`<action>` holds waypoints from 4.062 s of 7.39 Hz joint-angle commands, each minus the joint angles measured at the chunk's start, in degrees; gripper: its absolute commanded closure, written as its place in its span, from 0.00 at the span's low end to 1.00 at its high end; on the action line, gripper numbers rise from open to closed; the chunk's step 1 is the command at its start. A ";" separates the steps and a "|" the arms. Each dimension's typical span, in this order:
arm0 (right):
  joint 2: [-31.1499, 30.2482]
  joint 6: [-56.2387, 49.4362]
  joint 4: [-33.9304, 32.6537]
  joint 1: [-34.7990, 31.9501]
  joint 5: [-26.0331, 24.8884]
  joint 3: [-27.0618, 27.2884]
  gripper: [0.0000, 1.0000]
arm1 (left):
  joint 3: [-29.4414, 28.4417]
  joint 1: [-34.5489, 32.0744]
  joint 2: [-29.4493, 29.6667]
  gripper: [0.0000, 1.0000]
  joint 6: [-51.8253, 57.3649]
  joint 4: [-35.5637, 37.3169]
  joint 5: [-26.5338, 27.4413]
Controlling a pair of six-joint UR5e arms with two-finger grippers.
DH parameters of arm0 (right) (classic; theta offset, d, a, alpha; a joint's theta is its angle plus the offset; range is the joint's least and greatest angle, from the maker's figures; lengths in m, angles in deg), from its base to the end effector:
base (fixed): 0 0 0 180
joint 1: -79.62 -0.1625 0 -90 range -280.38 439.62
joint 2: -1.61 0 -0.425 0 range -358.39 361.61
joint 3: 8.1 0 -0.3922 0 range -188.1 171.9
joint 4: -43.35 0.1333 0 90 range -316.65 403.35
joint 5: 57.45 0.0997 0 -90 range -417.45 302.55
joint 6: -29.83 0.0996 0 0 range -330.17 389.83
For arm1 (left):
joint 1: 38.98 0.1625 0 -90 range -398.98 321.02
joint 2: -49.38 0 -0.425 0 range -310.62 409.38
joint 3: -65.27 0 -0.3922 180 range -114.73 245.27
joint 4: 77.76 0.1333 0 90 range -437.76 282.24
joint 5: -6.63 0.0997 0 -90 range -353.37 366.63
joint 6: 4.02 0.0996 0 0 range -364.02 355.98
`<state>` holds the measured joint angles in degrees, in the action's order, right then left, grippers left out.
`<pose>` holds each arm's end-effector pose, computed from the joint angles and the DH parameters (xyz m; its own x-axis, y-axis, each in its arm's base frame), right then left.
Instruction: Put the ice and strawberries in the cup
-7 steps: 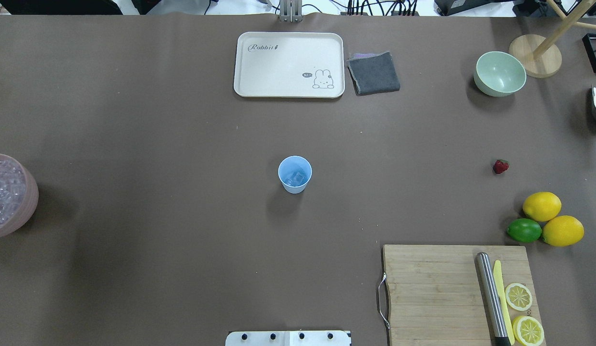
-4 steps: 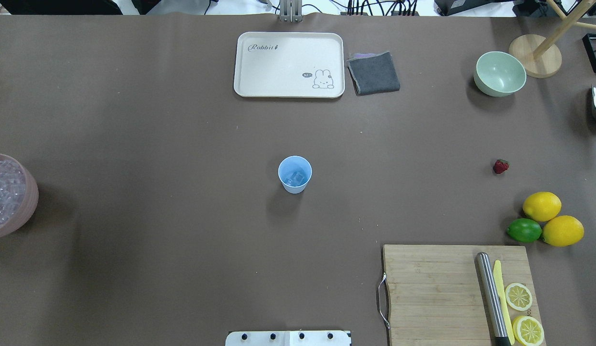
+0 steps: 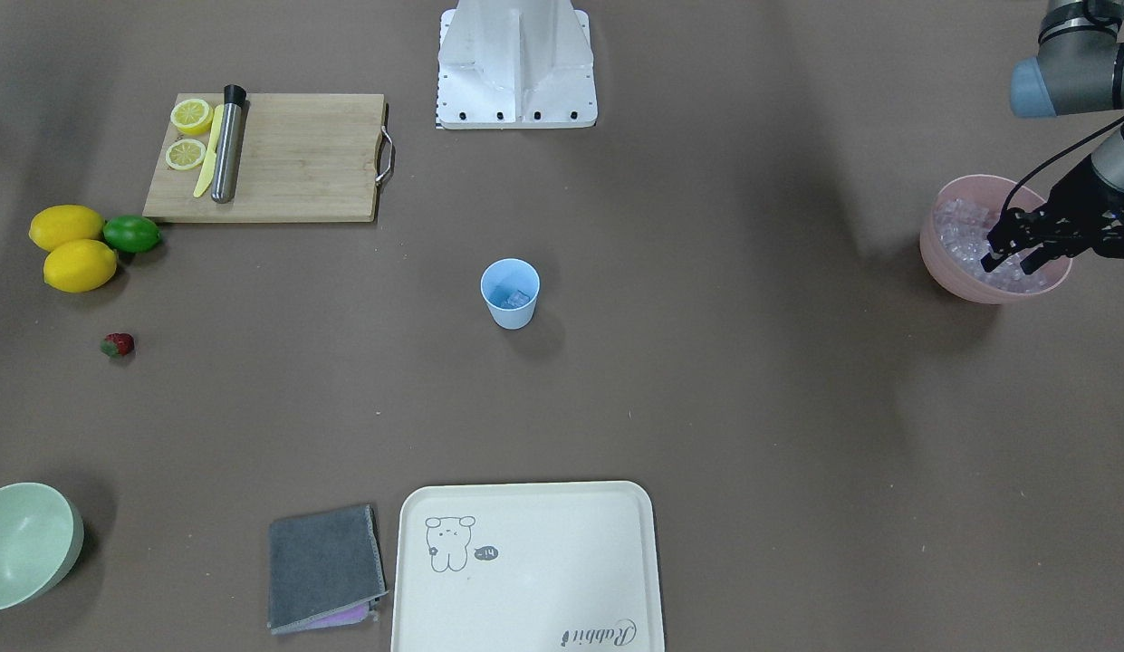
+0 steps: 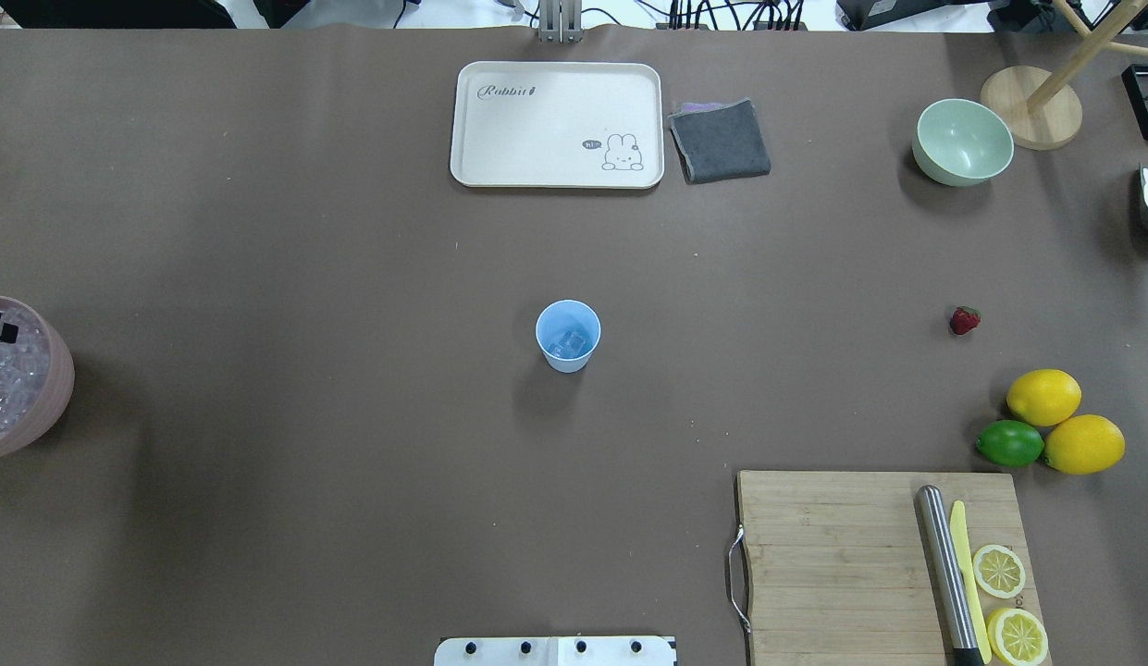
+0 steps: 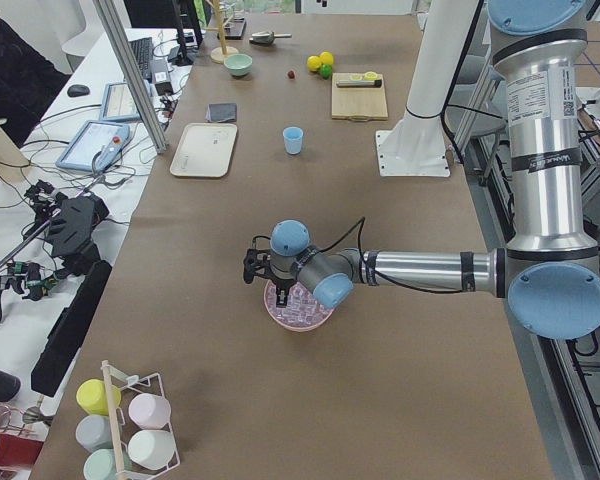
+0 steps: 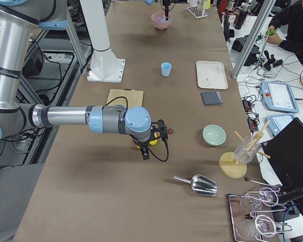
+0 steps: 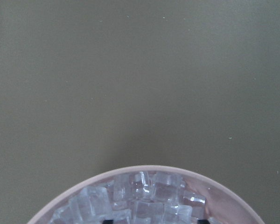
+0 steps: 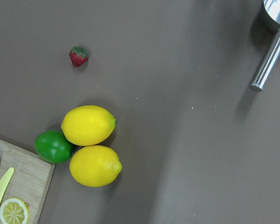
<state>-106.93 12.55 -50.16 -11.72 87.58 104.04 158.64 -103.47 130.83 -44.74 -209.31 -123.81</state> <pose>0.0600 -0.3548 0.5977 0.5541 -0.2854 0.7820 0.1479 0.9582 0.2449 0.1329 -0.4381 0.6201 0.6213 0.0375 -0.7827 0.0772 0.9911 0.1087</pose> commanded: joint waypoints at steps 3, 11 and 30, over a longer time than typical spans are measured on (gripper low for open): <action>0.17 0.06 0.00 -0.25 0.08 0.00 0.00 | -0.47 0.42 0.11 0.42 -0.06 -0.02 0.00; 0.26 0.23 -0.09 -0.25 0.08 0.53 0.00 | -0.56 0.42 -0.42 1.00 -1.20 -1.07 -0.43; -0.26 0.15 -0.09 -0.25 0.08 0.97 0.00 | 8.84 2.26 -6.11 0.43 7.25 -0.64 -0.17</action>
<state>-107.24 12.70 -50.25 -11.97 87.70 105.09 167.06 -101.68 126.20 -36.08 -210.06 -123.52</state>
